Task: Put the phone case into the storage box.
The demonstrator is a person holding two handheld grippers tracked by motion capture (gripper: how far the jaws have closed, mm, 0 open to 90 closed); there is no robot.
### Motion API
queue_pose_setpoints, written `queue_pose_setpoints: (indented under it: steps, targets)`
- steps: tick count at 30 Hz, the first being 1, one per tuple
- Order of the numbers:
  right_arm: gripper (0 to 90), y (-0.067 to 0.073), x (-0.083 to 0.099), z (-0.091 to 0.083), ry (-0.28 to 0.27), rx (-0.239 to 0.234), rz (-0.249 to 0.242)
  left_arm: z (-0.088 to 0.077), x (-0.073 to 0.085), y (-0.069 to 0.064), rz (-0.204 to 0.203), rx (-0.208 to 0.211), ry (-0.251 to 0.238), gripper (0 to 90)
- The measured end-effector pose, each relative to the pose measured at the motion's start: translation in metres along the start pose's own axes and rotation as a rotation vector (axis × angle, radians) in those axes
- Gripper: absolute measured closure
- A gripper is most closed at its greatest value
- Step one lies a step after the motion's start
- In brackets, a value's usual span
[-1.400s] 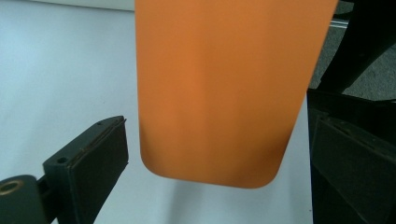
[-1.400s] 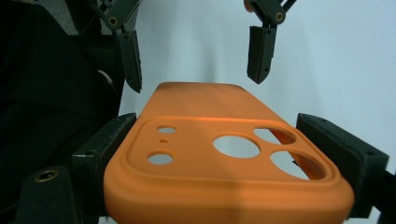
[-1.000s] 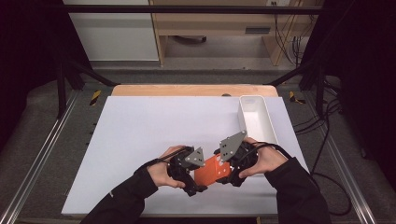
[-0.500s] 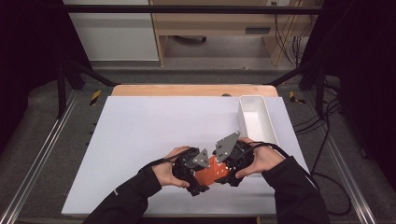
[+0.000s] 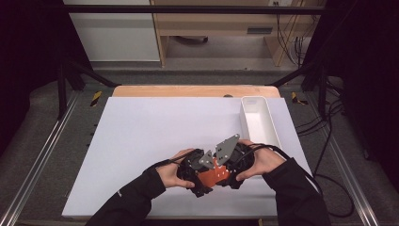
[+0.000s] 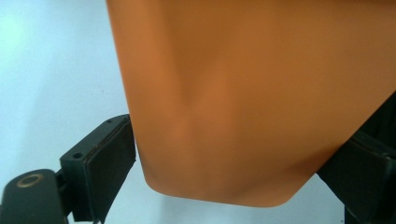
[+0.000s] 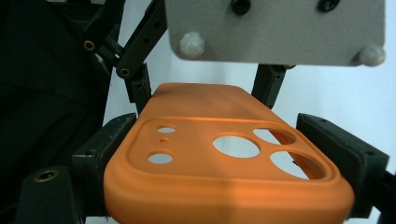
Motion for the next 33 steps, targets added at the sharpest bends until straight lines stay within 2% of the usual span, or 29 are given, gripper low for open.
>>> queue_pose_setpoints:
  steps: [10,25,33]
  targets:
    - [15.6,0.0012,0.0002,0.0012,0.005,-0.006,-0.008,0.0045,-0.0011,-0.0024,0.056,-0.012,0.029,10.2]
    - [15.4,0.0030,0.0004,0.0032,0.007,-0.007,-0.027,0.0057,-0.0022,-0.0059,0.076,-0.005,0.037,15.2]
    - [14.7,0.0025,-0.0011,0.0027,-0.011,0.004,-0.029,0.0030,-0.0018,-0.0046,0.085,-0.018,0.012,15.6]
Point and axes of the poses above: each handheld gripper's, and its own axes: z roughly forward along the jaws, x roughly out of its underside, y roughly to its left, the point moved 7 cm from there along z, roughly forward along the jaws, and after that the axes turned 1 degree about x, right-handed, at the moved point
